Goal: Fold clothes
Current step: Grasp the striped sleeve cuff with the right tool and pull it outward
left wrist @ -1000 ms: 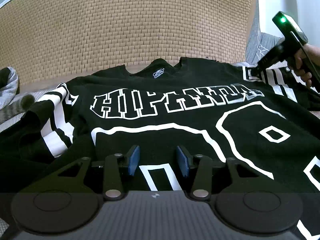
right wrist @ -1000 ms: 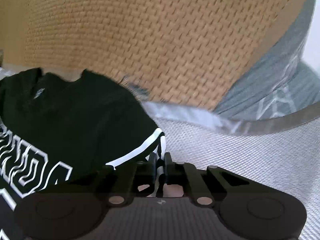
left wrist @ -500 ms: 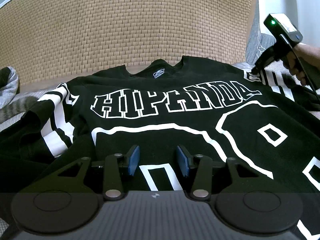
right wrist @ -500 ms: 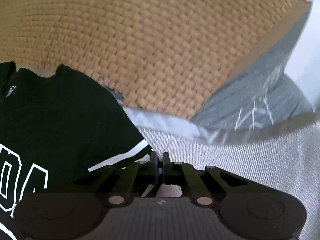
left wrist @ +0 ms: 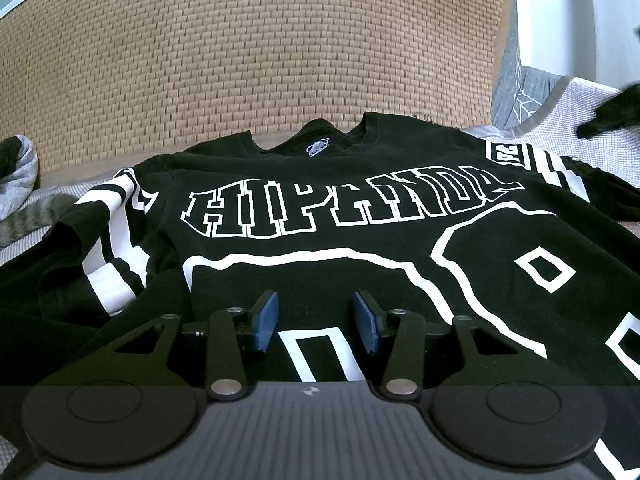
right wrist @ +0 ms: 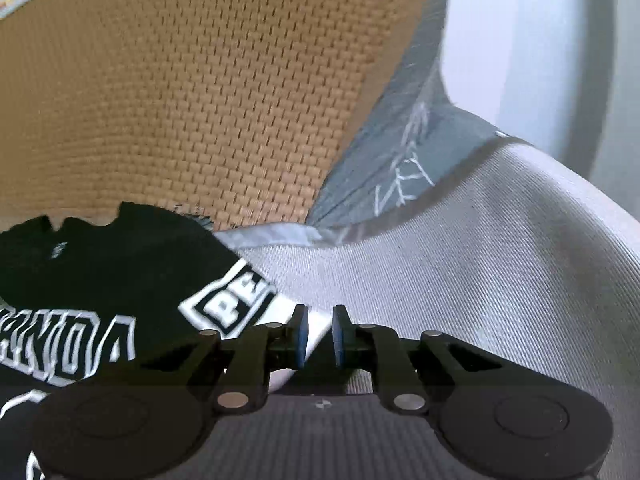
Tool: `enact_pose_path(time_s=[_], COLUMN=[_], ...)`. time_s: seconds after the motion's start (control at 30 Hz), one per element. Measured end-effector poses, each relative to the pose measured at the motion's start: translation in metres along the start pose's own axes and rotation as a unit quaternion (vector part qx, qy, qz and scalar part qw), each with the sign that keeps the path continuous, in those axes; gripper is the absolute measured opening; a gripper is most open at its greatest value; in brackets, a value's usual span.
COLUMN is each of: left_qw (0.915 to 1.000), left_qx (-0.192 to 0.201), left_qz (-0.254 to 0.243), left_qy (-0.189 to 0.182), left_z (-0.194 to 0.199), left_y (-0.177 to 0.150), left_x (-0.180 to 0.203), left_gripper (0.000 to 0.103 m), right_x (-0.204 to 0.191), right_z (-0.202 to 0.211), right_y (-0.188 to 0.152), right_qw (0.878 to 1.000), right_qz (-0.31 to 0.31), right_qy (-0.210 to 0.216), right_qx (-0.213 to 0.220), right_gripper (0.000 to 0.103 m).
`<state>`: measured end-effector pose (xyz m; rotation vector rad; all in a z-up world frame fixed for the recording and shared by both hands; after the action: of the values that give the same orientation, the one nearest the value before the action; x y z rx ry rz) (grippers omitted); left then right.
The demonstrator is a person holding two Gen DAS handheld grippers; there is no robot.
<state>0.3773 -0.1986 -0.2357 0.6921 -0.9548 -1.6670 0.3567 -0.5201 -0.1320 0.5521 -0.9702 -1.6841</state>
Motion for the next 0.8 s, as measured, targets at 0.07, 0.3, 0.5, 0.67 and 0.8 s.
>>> enact_pose_path(time_s=[0.07,0.3,0.5,0.67,0.8], left_qw=[1.0000,1.0000,1.0000,1.0000,1.0000], left_qx=[0.000,-0.002,-0.002,-0.003,-0.003], left_qz=[-0.001,-0.002,-0.004,-0.004,-0.005], left_qy=[0.000,0.002,0.004,0.004,0.003], left_z=[0.000,0.000,0.000,0.000,0.000], left_y=[0.000,0.000,0.000,0.000,0.000], left_x=[0.000,0.000,0.002,0.001,0.000], left_gripper=[0.047,0.047,0.048,0.048,0.048], right_x=[-0.001,-0.012,0.003,0.026,0.036], right_z=[0.019,0.069,0.094,0.109,0.123], right_y=[-0.017,-0.080,-0.113,-0.110,-0.119], right_qw=[1.000,0.997,0.991,0.987,0.981], right_qz=[-0.010,0.005,-0.015,-0.023,-0.010], right_qy=[-0.006,-0.071,-0.135,-0.159,-0.191], right_qx=[-0.001,0.004,-0.005,-0.001,0.003], right_gripper=[0.016,0.017,0.022,0.023,0.032])
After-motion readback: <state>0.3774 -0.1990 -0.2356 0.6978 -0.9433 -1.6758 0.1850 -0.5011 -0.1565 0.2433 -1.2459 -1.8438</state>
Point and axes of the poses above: each gripper's, at about its wrist camera, not at the fingertips, and z roughly against the way its jaws point, x to its right, y to its top, the point moved 5 cm from there along -z, roughly the way its jaws point, and after that the axes turned 3 degrees about z, right-handed, at the moved point
